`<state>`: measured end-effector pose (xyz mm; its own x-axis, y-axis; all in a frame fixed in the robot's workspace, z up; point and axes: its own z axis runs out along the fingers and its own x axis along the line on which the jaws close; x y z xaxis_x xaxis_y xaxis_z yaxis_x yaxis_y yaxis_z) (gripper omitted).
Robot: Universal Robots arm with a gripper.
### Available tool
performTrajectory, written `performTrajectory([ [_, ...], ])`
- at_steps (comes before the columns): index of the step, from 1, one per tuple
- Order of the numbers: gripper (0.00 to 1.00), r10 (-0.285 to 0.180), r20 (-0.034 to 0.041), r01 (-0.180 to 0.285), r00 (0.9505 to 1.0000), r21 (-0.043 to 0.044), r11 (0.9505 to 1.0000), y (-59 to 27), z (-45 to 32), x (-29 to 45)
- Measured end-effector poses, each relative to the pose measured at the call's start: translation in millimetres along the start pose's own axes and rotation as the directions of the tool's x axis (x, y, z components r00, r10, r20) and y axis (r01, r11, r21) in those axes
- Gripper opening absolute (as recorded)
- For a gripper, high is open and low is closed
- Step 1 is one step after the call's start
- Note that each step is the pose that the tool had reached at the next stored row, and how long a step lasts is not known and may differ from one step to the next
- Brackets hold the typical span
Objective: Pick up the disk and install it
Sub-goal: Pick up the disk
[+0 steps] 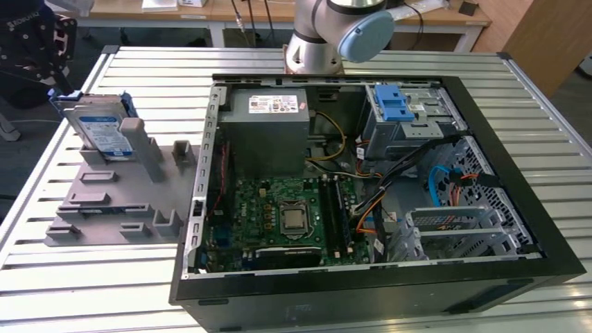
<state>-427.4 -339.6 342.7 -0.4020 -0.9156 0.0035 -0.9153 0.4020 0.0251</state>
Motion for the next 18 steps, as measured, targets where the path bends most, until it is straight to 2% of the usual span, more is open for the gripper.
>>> performTrajectory([
  [4, 0.11, -0.071, -0.0016, 0.071, 0.9975, 0.0007, 0.9975, 0.0, 0.6, 0.0],
  [7, 0.11, -0.125, -0.0026, 0.125, 0.9921, 0.0014, 0.9921, -0.1, 1.5, 0.0],
  [12, 0.11, -0.214, -0.0051, 0.214, 0.9769, 0.0011, 0.9769, -0.1, 2.8, 0.0],
  [15, 0.11, -0.248, -0.0030, 0.248, 0.9688, 0.0009, 0.9688, 0.0, 3.1, -0.1],
  [16, 0.16, -0.257, -0.0025, 0.257, 0.9665, 0.0010, 0.9665, 0.0, 3.3, -0.2],
  [17, 0.16, -0.265, -0.0023, 0.265, 0.9642, 0.0013, 0.9642, 0.1, 3.6, -0.4],
  [18, 0.23, -0.275, -0.0026, 0.275, 0.9615, 0.0011, 0.9615, 0.3, 3.7, -0.8],
])
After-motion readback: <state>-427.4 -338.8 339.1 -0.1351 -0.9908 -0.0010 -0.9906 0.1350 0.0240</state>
